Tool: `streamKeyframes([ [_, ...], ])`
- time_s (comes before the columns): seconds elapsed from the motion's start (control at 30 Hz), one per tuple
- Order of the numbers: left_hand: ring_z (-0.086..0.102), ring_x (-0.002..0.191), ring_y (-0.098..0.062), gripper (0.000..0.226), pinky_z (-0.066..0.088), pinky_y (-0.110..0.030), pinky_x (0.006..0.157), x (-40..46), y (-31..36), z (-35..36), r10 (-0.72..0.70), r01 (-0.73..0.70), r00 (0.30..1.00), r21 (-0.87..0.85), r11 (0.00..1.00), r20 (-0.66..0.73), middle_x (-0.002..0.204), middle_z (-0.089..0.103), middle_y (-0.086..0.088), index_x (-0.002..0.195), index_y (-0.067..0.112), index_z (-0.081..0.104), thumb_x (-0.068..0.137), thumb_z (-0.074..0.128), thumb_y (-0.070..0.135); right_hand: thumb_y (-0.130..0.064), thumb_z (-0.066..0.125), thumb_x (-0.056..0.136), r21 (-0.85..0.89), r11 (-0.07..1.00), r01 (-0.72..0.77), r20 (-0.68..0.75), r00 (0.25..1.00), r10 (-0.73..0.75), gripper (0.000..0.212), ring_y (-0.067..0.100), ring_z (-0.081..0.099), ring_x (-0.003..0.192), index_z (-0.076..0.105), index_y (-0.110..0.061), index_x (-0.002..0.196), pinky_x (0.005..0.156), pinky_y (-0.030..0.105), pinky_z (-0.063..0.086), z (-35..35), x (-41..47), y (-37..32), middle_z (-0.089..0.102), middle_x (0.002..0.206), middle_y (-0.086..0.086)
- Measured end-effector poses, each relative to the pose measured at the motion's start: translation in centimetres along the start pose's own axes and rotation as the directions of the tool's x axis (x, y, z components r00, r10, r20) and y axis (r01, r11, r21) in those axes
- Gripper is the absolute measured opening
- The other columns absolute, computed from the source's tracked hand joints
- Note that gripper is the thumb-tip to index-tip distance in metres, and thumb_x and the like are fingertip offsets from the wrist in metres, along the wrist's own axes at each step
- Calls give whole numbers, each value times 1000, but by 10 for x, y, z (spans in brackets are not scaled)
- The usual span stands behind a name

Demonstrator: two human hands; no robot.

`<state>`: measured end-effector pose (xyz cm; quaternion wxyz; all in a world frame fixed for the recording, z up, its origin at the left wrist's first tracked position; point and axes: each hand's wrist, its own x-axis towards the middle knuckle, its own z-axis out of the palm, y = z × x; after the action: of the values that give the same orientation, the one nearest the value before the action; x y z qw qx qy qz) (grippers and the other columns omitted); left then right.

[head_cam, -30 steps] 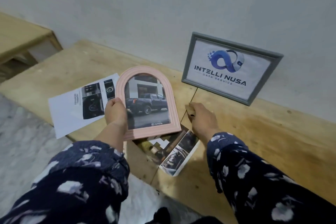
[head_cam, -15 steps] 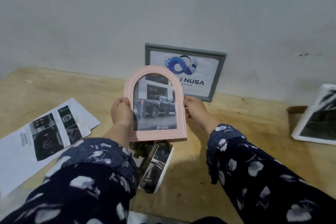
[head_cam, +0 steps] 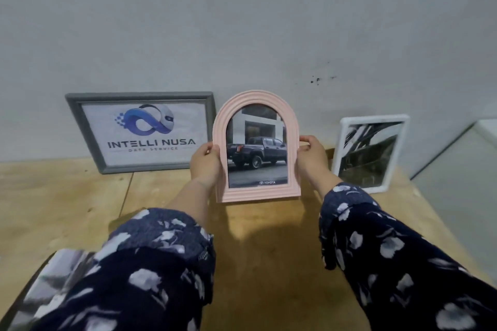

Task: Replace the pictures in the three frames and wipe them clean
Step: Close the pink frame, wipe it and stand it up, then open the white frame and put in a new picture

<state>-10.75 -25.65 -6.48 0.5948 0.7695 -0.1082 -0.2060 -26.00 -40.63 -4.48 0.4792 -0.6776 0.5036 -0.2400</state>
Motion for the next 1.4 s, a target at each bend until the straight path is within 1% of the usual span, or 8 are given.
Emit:
streamKeyframes([
  [0.1,57,103,-30,23,47,-45,98,12,3,34,-23,24,1000,51,998,-19,108,62,-6,111,17,61,102,41,25,-7,34,98,-12,1000,7,-35,999,-7,29,21,61,77,52,-22,113,69,35,52,-12,27,8,62,82,1],
  [0.27,52,111,-26,33,37,-30,92,21,3,68,6,10,991,123,992,-131,121,58,-8,127,11,56,104,36,23,-12,35,99,-64,998,10,27,1000,-8,26,25,64,87,47,-32,109,84,46,54,-10,57,21,67,101,4],
  [0.6,48,124,-32,39,37,-37,102,23,-3,87,9,26,982,184,983,-190,134,54,-13,138,8,46,105,32,23,-5,39,95,-95,995,-9,79,997,17,36,24,60,86,41,-23,126,81,41,54,-7,69,24,58,101,-1],
  [0.83,35,138,-32,55,28,-42,116,15,18,77,65,-15,980,261,965,-185,150,36,-14,146,6,31,96,49,19,-2,42,92,-190,975,-114,208,966,153,60,29,58,105,27,-21,147,93,46,51,-3,50,10,54,127,6],
  [0.93,44,126,-34,41,37,-46,109,2,26,81,174,-101,973,399,912,-151,135,46,-16,128,7,49,89,54,19,-5,38,95,-231,957,-173,283,930,236,57,31,54,114,23,-16,149,98,43,49,-8,26,11,50,133,10],
  [1.07,26,137,-28,46,32,-44,111,-24,36,104,275,-176,954,516,838,-122,150,25,-8,136,15,43,92,54,15,-3,31,97,-234,952,-197,331,905,268,54,24,56,103,28,-14,149,84,32,48,-34,-6,23,42,145,10],
  [1.2,27,133,-29,40,36,-44,103,-50,43,142,302,-282,952,490,825,40,145,26,-6,130,16,47,90,54,14,-1,31,97,-198,941,-273,220,923,314,51,31,52,121,37,-14,146,101,37,46,-82,-20,54,43,145,9],
  [1.4,33,135,-25,46,32,-44,110,-74,63,193,355,-442,894,404,801,275,147,30,-5,139,14,39,94,49,14,-5,33,100,-232,930,-286,68,949,309,44,17,45,104,40,-8,144,94,28,41,-162,-11,93,43,145,12],
])
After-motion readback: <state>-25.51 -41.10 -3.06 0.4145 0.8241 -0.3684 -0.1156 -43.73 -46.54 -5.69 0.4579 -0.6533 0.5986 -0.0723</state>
